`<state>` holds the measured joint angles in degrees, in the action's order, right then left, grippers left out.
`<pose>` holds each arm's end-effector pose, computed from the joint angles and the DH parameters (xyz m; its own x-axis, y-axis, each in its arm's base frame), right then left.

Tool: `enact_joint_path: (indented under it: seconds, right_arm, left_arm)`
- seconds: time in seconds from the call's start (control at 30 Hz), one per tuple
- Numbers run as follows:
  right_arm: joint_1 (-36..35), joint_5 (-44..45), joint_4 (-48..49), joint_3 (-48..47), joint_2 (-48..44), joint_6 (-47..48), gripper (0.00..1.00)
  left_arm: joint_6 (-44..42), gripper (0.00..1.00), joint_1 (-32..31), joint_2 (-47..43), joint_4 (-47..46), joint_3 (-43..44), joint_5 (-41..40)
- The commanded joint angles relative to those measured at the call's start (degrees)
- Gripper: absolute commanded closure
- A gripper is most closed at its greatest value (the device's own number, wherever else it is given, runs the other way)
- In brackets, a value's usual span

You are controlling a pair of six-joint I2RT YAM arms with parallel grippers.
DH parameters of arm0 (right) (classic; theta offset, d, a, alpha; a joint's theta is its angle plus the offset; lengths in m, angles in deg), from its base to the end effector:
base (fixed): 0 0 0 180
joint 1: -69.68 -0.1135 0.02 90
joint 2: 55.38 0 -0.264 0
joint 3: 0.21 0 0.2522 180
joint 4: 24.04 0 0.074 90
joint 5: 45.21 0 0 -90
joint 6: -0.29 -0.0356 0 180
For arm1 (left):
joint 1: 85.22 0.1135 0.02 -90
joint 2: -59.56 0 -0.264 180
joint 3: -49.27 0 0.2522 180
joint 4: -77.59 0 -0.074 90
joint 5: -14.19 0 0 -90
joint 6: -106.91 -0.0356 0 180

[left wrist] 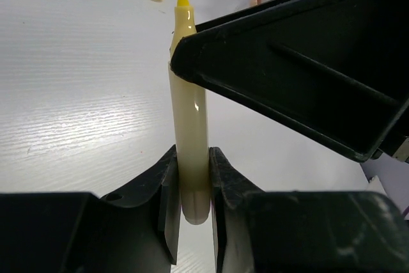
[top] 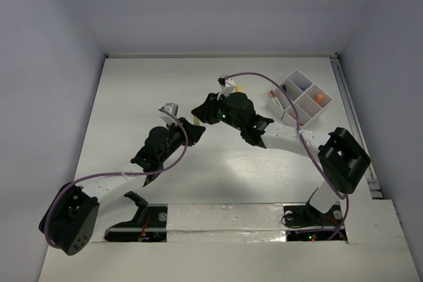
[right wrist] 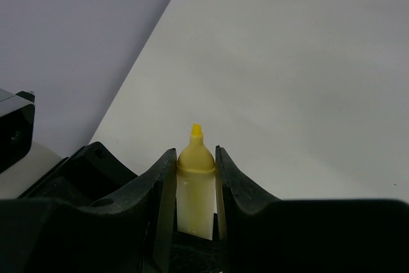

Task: Sort the stationery into containers
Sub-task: Move the pen cap to the center of the board.

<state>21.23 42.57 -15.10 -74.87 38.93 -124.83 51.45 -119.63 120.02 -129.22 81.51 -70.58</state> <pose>0.2543 0.2891 0.2716 -0.5456 0.2511 -0.7996 -0.5614 0.5988 0.5712 0.1809 -0.1278 0.2212 -0.3784 -0.4252 -0.8222 0.5140 0.6422 -0.5687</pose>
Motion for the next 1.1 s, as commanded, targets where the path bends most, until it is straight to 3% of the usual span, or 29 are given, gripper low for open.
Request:
enact_joint_path:
  seconds: [0.0,0.07,0.1,0.2,0.37,0.47,0.6,0.7,0.77,0.9,1.0,1.07]
  right_arm:
    - [-0.5,0.1,0.8,-0.6,-1.2,1.9,0.79]
    - [-0.5,1.1,-2.2,-1.3,-1.8,3.8,0.66]
    - [-0.5,1.9,-2.8,-1.4,-2.0,4.4,0.51]
    - [1.7,3.9,-5.1,-1.2,-3.9,5.4,0.36]
    - [8.2,0.9,-5.0,1.5,-6.7,4.7,0.36]
    - [13.6,-0.7,-9.9,-0.4,-4.5,5.6,0.46]
    - [19.4,-2.8,-19.9,-10.0,2.9,8.2,0.70]
    - [21.4,-2.2,-22.3,-12.4,7.1,9.9,0.71]
    - [22.2,-0.5,-25.0,-15.3,10.0,11.4,0.68]
    - [23.4,7.5,-33.8,-26.4,18.5,14.4,0.44]
    - [24.1,9.9,-38.6,-33.5,24.7,15.2,0.34]
    - [24.6,10.1,-41.4,-37.7,27.3,15.9,0.33]
  left_arm:
    - [-2.1,1.00,-0.3,-2.9,-0.4,2.4,-0.5]
    - [-3.3,1.00,-0.3,-4.3,1.5,2.3,-0.7]
    - [-3.7,1.00,-0.3,-5.3,2.2,2.3,-1.2]
    - [-5.6,1.00,-0.3,-6.8,5.2,2.4,-2.3]
    - [-7.4,1.00,-0.3,-10.7,8.1,1.4,-4.4]
    - [-7.7,1.00,-0.3,-12.5,8.1,0.5,-4.7]
    - [-8.5,1.00,-0.3,-14.1,8.6,-0.1,-6.5]
    - [-8.8,1.00,-0.3,-15.0,8.2,-0.9,-6.6]
    - [-8.7,1.00,-0.3,-15.5,7.7,-1.3,-6.0]
    - [-8.4,1.00,-0.3,-15.0,7.0,-1.3,-3.1]
    - [-8.2,1.00,-0.3,-15.1,6.6,-1.4,-2.3]
    - [-8.1,1.00,-0.3,-15.5,6.1,-1.6,-2.0]
